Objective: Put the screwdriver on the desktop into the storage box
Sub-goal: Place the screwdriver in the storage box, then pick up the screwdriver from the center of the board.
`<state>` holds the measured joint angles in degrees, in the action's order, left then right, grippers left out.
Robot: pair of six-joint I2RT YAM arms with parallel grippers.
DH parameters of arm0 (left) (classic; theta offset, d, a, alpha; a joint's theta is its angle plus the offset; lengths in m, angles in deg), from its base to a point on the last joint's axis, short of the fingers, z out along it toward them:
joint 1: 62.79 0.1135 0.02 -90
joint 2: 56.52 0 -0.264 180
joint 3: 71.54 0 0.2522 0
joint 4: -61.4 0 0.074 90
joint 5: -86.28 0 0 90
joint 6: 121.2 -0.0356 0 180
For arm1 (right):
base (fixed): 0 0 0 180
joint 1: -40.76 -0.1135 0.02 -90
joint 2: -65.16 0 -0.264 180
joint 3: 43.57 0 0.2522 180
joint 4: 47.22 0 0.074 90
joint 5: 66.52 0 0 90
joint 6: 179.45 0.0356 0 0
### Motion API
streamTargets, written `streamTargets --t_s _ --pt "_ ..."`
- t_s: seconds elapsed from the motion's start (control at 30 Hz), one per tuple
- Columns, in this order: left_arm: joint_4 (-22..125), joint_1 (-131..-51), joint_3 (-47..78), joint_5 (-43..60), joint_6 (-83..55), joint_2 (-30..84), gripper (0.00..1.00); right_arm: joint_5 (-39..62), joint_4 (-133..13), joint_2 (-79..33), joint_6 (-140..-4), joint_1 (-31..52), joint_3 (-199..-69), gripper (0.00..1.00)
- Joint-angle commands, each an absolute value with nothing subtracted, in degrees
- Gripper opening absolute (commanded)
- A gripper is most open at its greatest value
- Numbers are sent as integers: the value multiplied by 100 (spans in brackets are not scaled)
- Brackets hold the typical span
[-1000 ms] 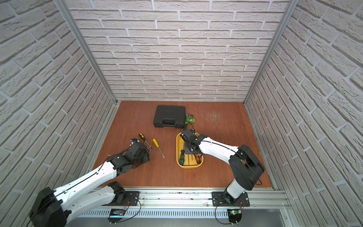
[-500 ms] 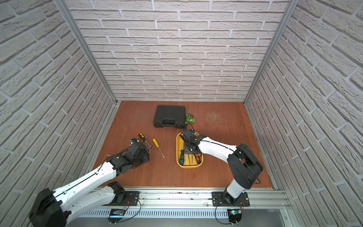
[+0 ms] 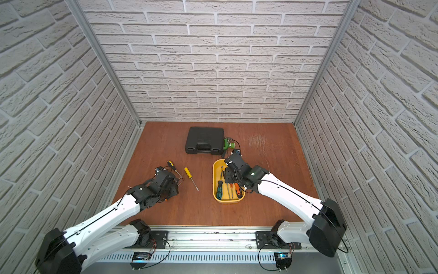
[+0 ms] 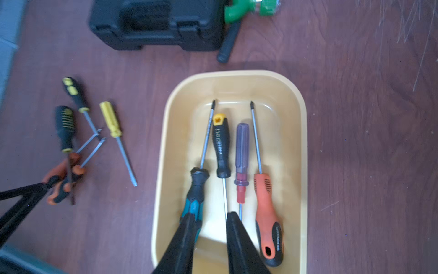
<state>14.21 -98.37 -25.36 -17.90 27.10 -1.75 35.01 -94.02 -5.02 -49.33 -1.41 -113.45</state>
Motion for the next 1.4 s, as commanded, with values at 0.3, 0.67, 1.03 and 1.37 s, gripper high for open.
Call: streamTargets --t_s 0.3,0.67,1.03,1.37 --pt "1633 -9456 -2056 -1518 2375 720 42 3376 -9340 351 -4989 -424 -11077 24" --pt "2611 -9476 -1053 -1075 2317 2099 47 3531 -9441 254 -4927 -433 -11053 22" --pt "2717 -9531 -364 -1404 2355 3417 55 3626 -9517 353 -4952 -425 -10954 22" --pt "2782 -9385 -290 -1238 2593 4151 43 3697 -9568 393 -4946 -425 -10887 22"
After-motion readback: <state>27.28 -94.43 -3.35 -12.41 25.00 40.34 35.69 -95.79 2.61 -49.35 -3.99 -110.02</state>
